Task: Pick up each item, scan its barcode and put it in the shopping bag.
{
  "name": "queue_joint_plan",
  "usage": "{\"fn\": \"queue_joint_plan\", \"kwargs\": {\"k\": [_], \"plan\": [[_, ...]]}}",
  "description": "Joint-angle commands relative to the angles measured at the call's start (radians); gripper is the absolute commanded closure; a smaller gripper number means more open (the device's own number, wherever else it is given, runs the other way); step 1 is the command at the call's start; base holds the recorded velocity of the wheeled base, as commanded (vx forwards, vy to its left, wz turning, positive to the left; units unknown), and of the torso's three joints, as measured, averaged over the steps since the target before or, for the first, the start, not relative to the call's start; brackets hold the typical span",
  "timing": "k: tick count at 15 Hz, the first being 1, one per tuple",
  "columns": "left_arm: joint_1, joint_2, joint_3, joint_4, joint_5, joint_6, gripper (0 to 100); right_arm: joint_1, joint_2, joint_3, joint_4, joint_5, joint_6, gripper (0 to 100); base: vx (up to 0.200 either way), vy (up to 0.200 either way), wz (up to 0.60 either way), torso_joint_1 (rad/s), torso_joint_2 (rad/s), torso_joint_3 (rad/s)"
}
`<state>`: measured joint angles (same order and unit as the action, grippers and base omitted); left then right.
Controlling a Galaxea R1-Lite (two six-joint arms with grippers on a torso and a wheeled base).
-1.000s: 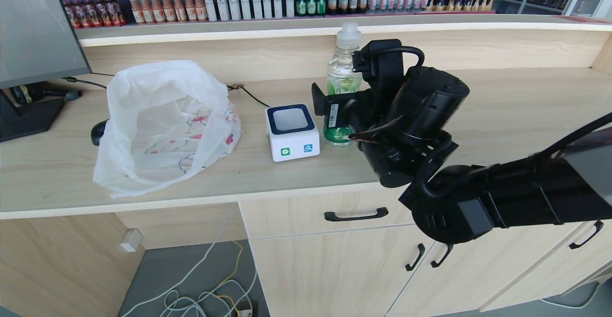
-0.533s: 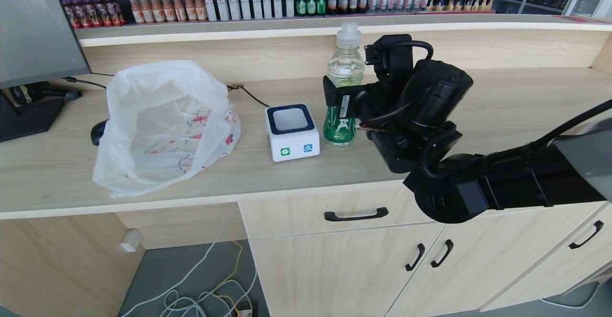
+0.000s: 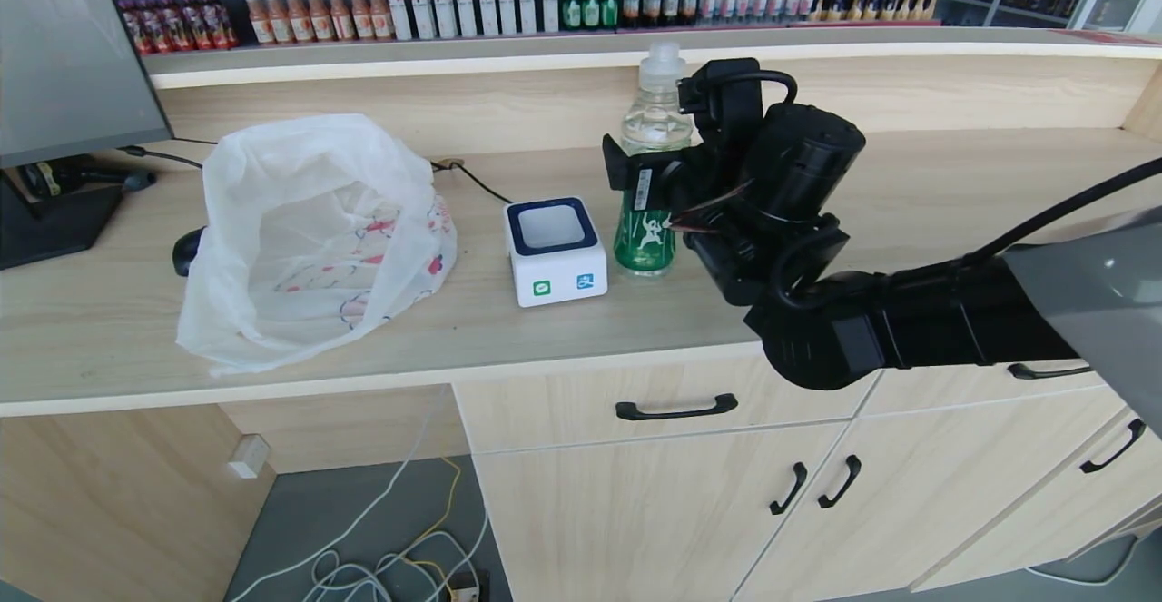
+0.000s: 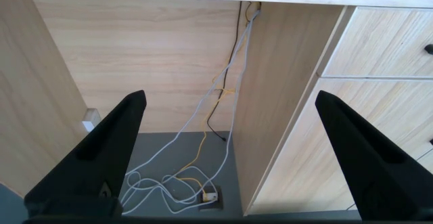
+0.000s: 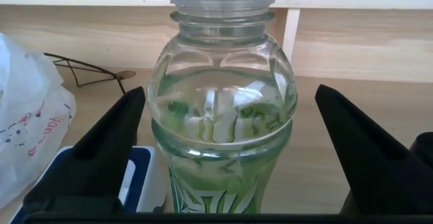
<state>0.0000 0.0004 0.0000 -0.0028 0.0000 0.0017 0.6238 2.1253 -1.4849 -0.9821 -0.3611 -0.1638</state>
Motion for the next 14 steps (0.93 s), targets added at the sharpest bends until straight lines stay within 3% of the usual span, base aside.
{"fn": "queue_joint_plan", "kwargs": {"k": [1, 14], "plan": [[0.000, 0.000, 0.000, 0.000, 0.000, 0.000, 0, -0.016, 0.024, -0.040, 0.011, 0.007, 0.000, 0, 0.000, 0.000, 0.00, 0.000, 0.00, 0.000], [0.000, 0.000, 0.000, 0.000, 0.000, 0.000, 0, -0.032, 0.061, -0.103, 0.056, 0.007, 0.026, 0, 0.000, 0.000, 0.00, 0.000, 0.00, 0.000]]}}
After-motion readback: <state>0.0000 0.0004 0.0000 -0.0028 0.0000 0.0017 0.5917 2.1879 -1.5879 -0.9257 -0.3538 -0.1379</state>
